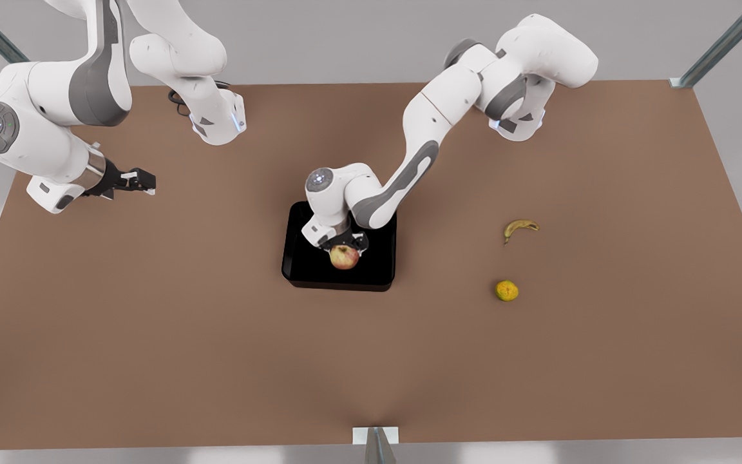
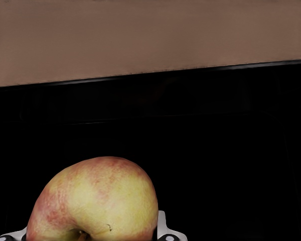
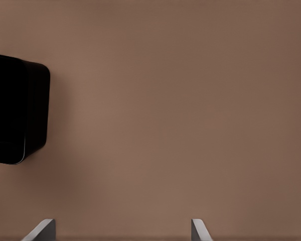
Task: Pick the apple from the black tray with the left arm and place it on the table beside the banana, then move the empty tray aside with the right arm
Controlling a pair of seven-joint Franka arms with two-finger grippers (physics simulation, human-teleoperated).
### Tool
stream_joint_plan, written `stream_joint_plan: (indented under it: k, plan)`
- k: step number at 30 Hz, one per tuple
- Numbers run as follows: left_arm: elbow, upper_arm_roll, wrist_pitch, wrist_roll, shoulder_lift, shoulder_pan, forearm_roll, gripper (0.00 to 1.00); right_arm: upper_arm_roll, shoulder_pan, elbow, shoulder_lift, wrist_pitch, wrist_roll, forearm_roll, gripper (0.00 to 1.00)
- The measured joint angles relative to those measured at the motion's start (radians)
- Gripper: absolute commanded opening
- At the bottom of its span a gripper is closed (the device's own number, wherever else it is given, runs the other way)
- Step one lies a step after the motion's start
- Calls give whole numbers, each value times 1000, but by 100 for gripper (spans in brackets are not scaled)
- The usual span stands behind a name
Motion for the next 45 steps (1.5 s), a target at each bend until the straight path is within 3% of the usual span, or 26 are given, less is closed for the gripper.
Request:
stream_joint_plan:
  k: [4, 11, 17, 20, 25, 27, 31, 33, 39, 42, 45]
  plan:
    - [-56, -5, -85, 7, -145, 20, -40, 82, 0, 0, 0, 0, 0, 0, 0, 100]
    - [-579, -4, -73, 66, -557, 216, -93, 83, 14, -8, 11, 4, -2, 3, 3, 100]
    - [-957, 12, 76, 190, -737, 408, -98, 85, 171, 1, 17, -11, -51, 93, 46, 100]
    - [-1044, 55, 167, 262, -741, 447, -94, 85, 330, -26, 44, -7, -81, 172, 78, 100]
    - [-1067, 109, 276, 376, -681, 454, -91, 85, 430, 119, -53, 102, 8, 339, 111, 100]
    - [-1068, 113, 303, 415, -674, 453, -92, 100, 397, 220, -100, 120, 59, 406, 120, 100]
    - [-1068, 114, 334, 484, -664, 451, -96, 100, 364, 334, -182, 156, 155, 524, 142, 100]
    - [-1058, 114, 339, 512, -667, 451, -97, 100, 342, 291, -193, 171, 194, 574, 151, 100]
    - [-1056, 112, 358, 577, -601, 449, -160, 100, 330, -68, -184, 180, 259, 688, 138, 100]
    - [-1057, 109, 372, 595, -588, 447, -197, 100, 329, -36, -178, 181, 274, 735, 146, 100]
    - [-966, 106, 291, 614, -750, 444, -213, 100, 339, 43, -152, 195, 278, 773, 199, 100]
